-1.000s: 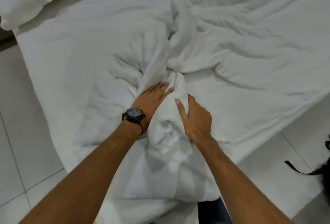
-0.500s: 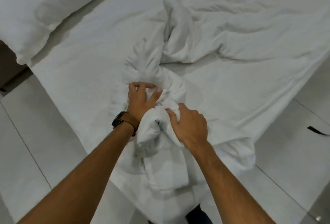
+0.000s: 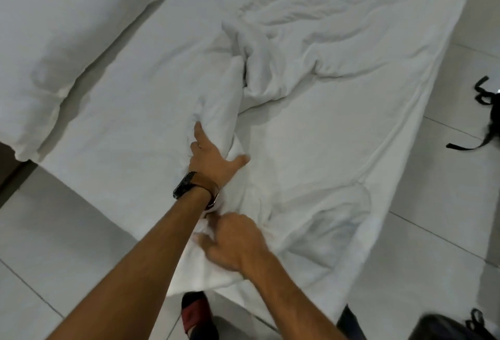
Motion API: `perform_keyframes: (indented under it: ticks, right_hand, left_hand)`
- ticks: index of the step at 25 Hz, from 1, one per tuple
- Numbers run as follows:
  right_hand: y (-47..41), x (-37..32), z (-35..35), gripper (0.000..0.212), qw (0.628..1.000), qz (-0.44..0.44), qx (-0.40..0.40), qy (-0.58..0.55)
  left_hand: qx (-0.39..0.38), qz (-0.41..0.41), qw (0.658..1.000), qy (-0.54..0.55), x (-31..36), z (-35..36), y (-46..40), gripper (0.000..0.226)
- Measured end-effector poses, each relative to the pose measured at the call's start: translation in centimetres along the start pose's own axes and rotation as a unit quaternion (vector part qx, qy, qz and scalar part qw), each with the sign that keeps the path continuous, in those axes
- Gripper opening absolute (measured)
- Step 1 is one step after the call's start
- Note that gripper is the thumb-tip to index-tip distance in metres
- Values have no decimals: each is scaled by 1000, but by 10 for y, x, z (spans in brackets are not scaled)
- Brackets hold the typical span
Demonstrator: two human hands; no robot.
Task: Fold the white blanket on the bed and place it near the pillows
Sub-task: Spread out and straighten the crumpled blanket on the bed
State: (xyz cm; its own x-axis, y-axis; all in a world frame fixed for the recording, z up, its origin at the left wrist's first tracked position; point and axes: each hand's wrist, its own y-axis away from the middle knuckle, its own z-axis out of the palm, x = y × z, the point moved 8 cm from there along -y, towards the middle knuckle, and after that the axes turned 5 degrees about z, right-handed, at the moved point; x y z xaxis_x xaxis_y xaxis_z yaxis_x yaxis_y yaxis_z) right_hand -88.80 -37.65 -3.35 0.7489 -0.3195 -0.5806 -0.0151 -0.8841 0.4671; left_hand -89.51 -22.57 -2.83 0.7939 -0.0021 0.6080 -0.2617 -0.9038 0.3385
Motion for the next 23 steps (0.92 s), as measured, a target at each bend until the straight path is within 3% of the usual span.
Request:
perform_keyframes:
  ticks: [4,7,9,12,15,17,20,22,23]
  right_hand:
    - [-11,-80,70,67,999,-7,-5,53]
    - [-15,-118,100,69,999,27,-20,-3]
    - [-20,-107,91,63,992,85,91,-27]
    - [2,-65,54,35,916,139,376,10]
    - [30,-50,47,11,871,108,479,23]
    - [43,-34,46,30,855,141,499,22]
    - [59,16,51,52,842,330,426,-39]
    - [68,39,55,60,825,380,385,-162]
    - [76,50,55,57,795,395,401,-226]
  left_hand:
    - [-4,79,996,-34,-73,-55,11,106]
    - [-3,57,997,-58,-151,-109,16,90]
    - [-30,26,993,-112,-192,-130,13,86]
    - [-67,1,982,-179,-207,-125,0,95]
    - [-2,126,958,-257,-177,-104,3,108]
    - [23,254,921,-295,-156,-84,10,92]
    - [13,350,883,-311,-149,-63,17,67]
    - [14,357,890,-282,-147,-64,11,66]
    - [28,333,909,-249,-146,-71,6,71]
